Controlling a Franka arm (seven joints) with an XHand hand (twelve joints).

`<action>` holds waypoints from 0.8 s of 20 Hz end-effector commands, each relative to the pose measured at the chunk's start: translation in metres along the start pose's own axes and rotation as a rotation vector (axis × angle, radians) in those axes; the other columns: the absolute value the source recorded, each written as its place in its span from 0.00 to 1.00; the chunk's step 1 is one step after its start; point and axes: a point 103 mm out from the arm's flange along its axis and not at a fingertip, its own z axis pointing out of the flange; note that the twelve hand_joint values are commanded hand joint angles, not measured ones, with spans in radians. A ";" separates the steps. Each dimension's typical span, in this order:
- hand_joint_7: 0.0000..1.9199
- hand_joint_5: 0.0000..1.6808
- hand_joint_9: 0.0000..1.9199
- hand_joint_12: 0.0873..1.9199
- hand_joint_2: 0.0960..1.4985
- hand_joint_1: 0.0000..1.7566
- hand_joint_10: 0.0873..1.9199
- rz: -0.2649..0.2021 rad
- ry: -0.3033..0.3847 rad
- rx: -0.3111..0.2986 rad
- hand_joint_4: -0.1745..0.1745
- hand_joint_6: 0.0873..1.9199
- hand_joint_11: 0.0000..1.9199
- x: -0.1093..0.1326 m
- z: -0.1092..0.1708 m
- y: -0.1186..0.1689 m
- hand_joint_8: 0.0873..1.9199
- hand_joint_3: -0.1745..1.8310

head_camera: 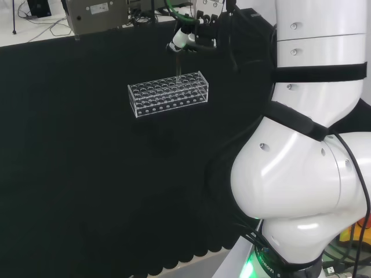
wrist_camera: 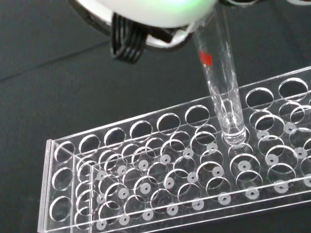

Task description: Put the test tube back in the rack.

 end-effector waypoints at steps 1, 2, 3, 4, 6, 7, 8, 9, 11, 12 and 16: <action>0.90 0.79 0.86 0.43 0.39 0.70 0.32 -0.001 0.010 0.020 0.00 0.25 0.75 -0.001 0.011 0.002 0.23 0.41; 0.90 0.79 0.86 0.43 0.39 0.70 0.32 -0.001 0.011 0.021 0.00 0.25 0.75 -0.002 0.012 0.002 0.23 0.41; 0.90 0.79 0.86 0.43 0.39 0.70 0.32 0.000 0.014 0.023 0.00 0.25 0.75 -0.003 0.014 0.002 0.23 0.41; 0.90 0.79 0.86 0.43 0.39 0.70 0.32 0.000 0.014 0.026 0.00 0.25 0.75 -0.004 0.015 0.003 0.23 0.41; 0.90 0.79 0.86 0.43 0.39 0.70 0.32 0.003 0.017 0.032 0.00 0.25 0.75 -0.006 0.019 0.003 0.23 0.41; 0.90 0.79 0.86 0.43 0.39 0.70 0.32 0.005 0.018 0.035 0.00 0.25 0.75 -0.007 0.020 0.003 0.23 0.41; 0.90 0.79 0.86 0.43 0.39 0.70 0.32 0.006 0.018 0.038 0.00 0.25 0.75 -0.007 0.022 0.003 0.23 0.41; 0.90 0.79 0.86 0.43 0.39 0.70 0.32 0.007 0.019 0.041 0.00 0.25 0.75 -0.008 0.023 0.003 0.23 0.41; 0.90 0.79 0.86 0.43 0.39 0.70 0.32 0.009 0.023 0.047 0.00 0.25 0.74 -0.009 0.026 0.003 0.23 0.41; 0.90 0.79 0.86 0.43 0.39 0.70 0.32 0.010 0.025 0.049 0.00 0.25 0.74 -0.010 0.027 0.004 0.23 0.41; 0.90 0.79 0.86 0.43 0.39 0.70 0.32 0.012 0.028 0.060 0.00 0.25 0.74 -0.012 0.033 0.006 0.23 0.41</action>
